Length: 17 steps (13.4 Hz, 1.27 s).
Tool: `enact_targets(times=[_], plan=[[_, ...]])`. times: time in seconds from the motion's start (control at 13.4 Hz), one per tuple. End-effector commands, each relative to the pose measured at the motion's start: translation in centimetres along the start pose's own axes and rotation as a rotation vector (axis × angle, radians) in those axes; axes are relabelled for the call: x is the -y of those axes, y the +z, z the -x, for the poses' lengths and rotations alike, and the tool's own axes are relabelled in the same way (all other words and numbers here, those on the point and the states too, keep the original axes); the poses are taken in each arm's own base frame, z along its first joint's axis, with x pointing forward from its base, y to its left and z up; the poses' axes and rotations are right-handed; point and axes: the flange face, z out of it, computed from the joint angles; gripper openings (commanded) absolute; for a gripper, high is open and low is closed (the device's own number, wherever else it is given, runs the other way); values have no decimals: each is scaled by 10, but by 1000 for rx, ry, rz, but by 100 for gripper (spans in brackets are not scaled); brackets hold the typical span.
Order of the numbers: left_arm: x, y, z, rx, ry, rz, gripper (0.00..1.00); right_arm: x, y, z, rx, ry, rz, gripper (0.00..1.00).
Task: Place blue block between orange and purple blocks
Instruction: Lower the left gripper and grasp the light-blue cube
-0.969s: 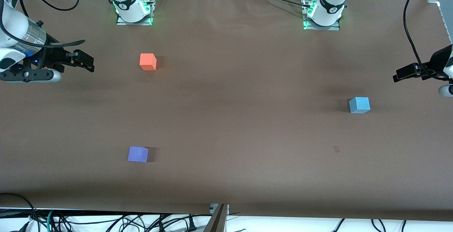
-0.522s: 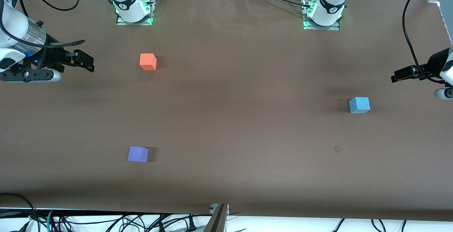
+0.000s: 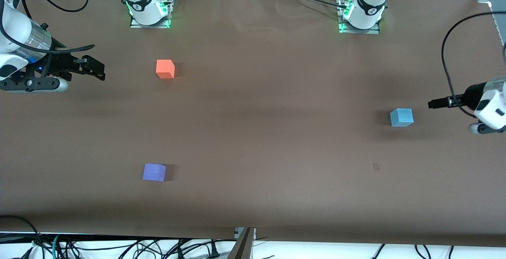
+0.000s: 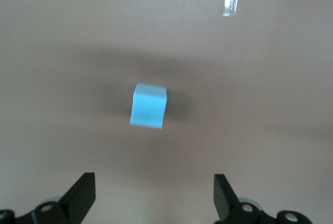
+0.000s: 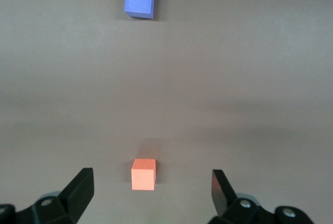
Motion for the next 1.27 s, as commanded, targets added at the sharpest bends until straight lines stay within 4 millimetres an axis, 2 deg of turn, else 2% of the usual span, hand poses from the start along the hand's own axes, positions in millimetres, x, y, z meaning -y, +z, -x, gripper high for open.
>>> enact_targets(times=[0.0, 0.15, 0.37, 0.52, 0.6, 0.75, 0.89, 1.19], plan=[[23, 68, -12, -43, 83, 7, 100, -3, -3, 4, 3, 14, -19, 100], [30, 112, -9, -93, 108, 0, 100, -3, -5, 3, -3, 14, -19, 100], [39, 148, 1, -124, 115, -5, 100, -1, -3, 2, -3, 11, -19, 100], [33, 161, 10, -112, 114, -2, 100, -2, -2, 2, -2, 12, -19, 100], [28, 162, 17, -114, 111, -3, 100, -2, -3, 2, -3, 12, -19, 100], [15, 179, 36, -137, 112, -11, 100, -2, -2, 2, -2, 12, -19, 100], [15, 196, 46, -172, 113, -18, 100, -2, -3, 3, -2, 12, -19, 100], [20, 203, 50, -175, 129, -23, 100, -2, -2, 2, 0, 12, -19, 100]])
